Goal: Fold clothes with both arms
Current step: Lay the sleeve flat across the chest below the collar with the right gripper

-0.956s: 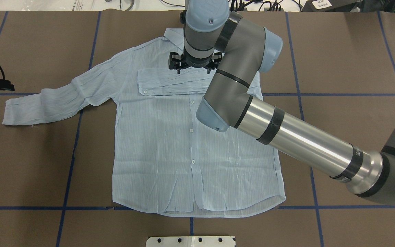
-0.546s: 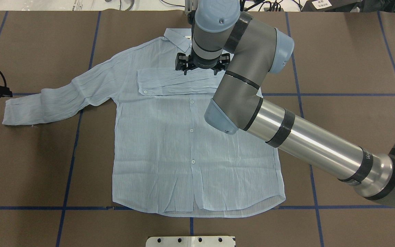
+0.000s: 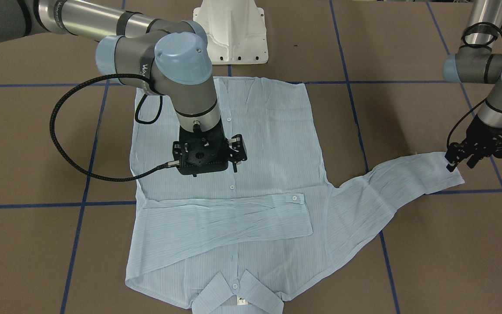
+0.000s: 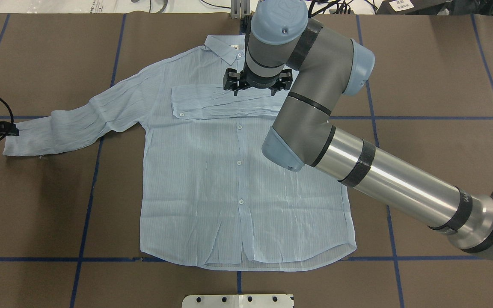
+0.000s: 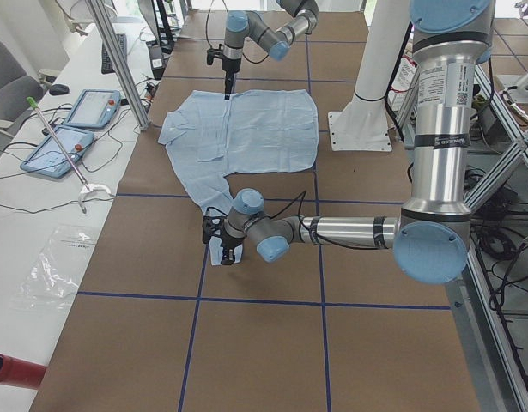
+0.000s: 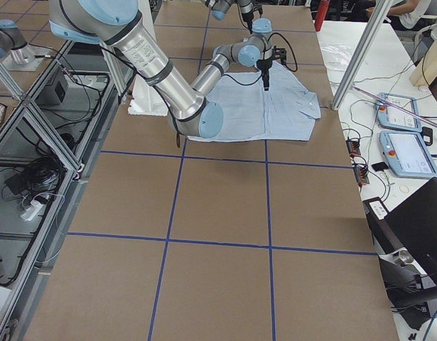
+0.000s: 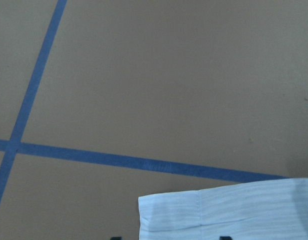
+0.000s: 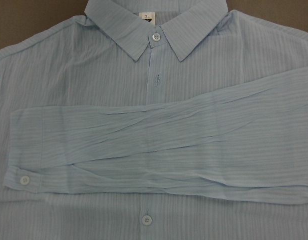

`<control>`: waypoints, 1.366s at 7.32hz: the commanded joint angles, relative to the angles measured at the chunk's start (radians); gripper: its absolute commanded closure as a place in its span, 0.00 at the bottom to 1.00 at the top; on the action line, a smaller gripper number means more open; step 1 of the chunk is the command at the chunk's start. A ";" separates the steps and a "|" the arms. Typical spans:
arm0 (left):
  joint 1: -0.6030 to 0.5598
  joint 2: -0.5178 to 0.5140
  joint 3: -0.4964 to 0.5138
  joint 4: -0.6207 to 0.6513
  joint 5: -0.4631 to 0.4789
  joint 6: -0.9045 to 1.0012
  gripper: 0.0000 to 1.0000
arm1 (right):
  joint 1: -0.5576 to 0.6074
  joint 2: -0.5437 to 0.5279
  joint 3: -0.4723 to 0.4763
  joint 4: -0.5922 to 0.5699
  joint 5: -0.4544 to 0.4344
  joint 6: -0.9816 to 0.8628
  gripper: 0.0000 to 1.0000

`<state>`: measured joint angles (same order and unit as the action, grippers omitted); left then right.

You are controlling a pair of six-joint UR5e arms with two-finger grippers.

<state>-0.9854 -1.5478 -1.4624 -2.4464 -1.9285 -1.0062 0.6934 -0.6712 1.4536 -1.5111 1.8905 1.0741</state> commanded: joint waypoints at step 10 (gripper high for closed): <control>0.027 0.015 0.002 0.003 0.022 -0.003 0.43 | -0.002 -0.017 0.002 0.006 -0.004 0.001 0.00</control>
<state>-0.9621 -1.5325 -1.4609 -2.4436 -1.9067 -1.0094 0.6918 -0.6841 1.4556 -1.5061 1.8868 1.0753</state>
